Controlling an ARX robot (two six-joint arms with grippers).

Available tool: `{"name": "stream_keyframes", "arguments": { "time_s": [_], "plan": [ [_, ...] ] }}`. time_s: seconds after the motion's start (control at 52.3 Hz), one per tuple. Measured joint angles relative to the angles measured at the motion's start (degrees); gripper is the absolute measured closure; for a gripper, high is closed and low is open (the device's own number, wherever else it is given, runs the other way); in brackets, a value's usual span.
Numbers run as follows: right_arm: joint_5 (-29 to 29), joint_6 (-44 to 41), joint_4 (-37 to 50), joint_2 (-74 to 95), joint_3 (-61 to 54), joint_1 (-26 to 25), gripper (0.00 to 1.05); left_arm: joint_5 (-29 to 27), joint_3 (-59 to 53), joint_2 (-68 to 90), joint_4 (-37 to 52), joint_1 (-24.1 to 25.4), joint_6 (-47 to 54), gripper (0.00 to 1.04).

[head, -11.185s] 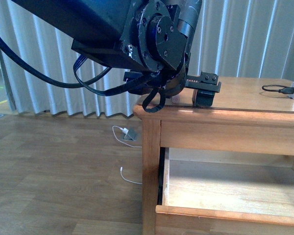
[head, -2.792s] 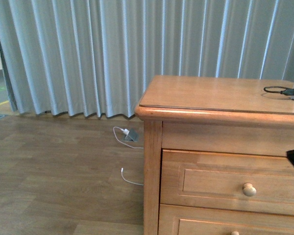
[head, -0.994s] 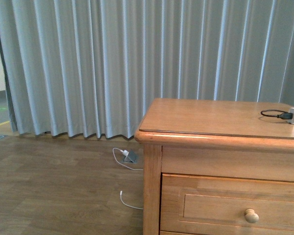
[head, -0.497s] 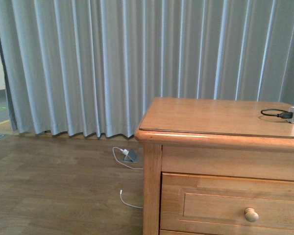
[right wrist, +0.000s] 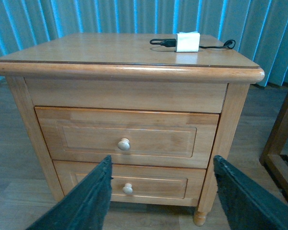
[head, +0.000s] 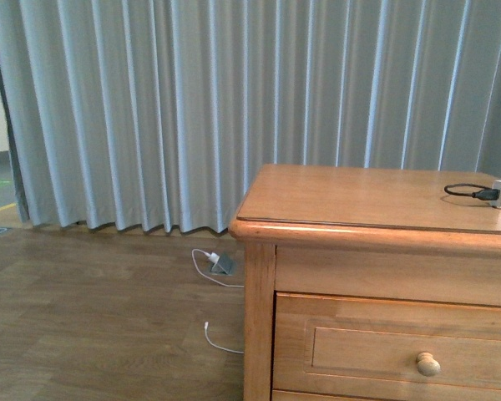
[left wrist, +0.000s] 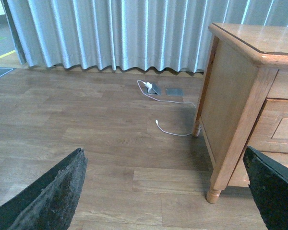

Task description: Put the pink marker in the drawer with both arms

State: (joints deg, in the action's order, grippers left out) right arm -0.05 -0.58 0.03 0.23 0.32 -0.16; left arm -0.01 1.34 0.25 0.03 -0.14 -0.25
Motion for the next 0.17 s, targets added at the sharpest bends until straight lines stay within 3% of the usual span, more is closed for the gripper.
{"name": "stream_keyframes", "arguments": {
  "time_s": [0.172],
  "plan": [
    [0.0, 0.0, 0.0, 0.0, 0.0, 0.0, 0.1, 0.0, 0.0, 0.0, 0.0, 0.0, 0.0, 0.06]
  ]
}}
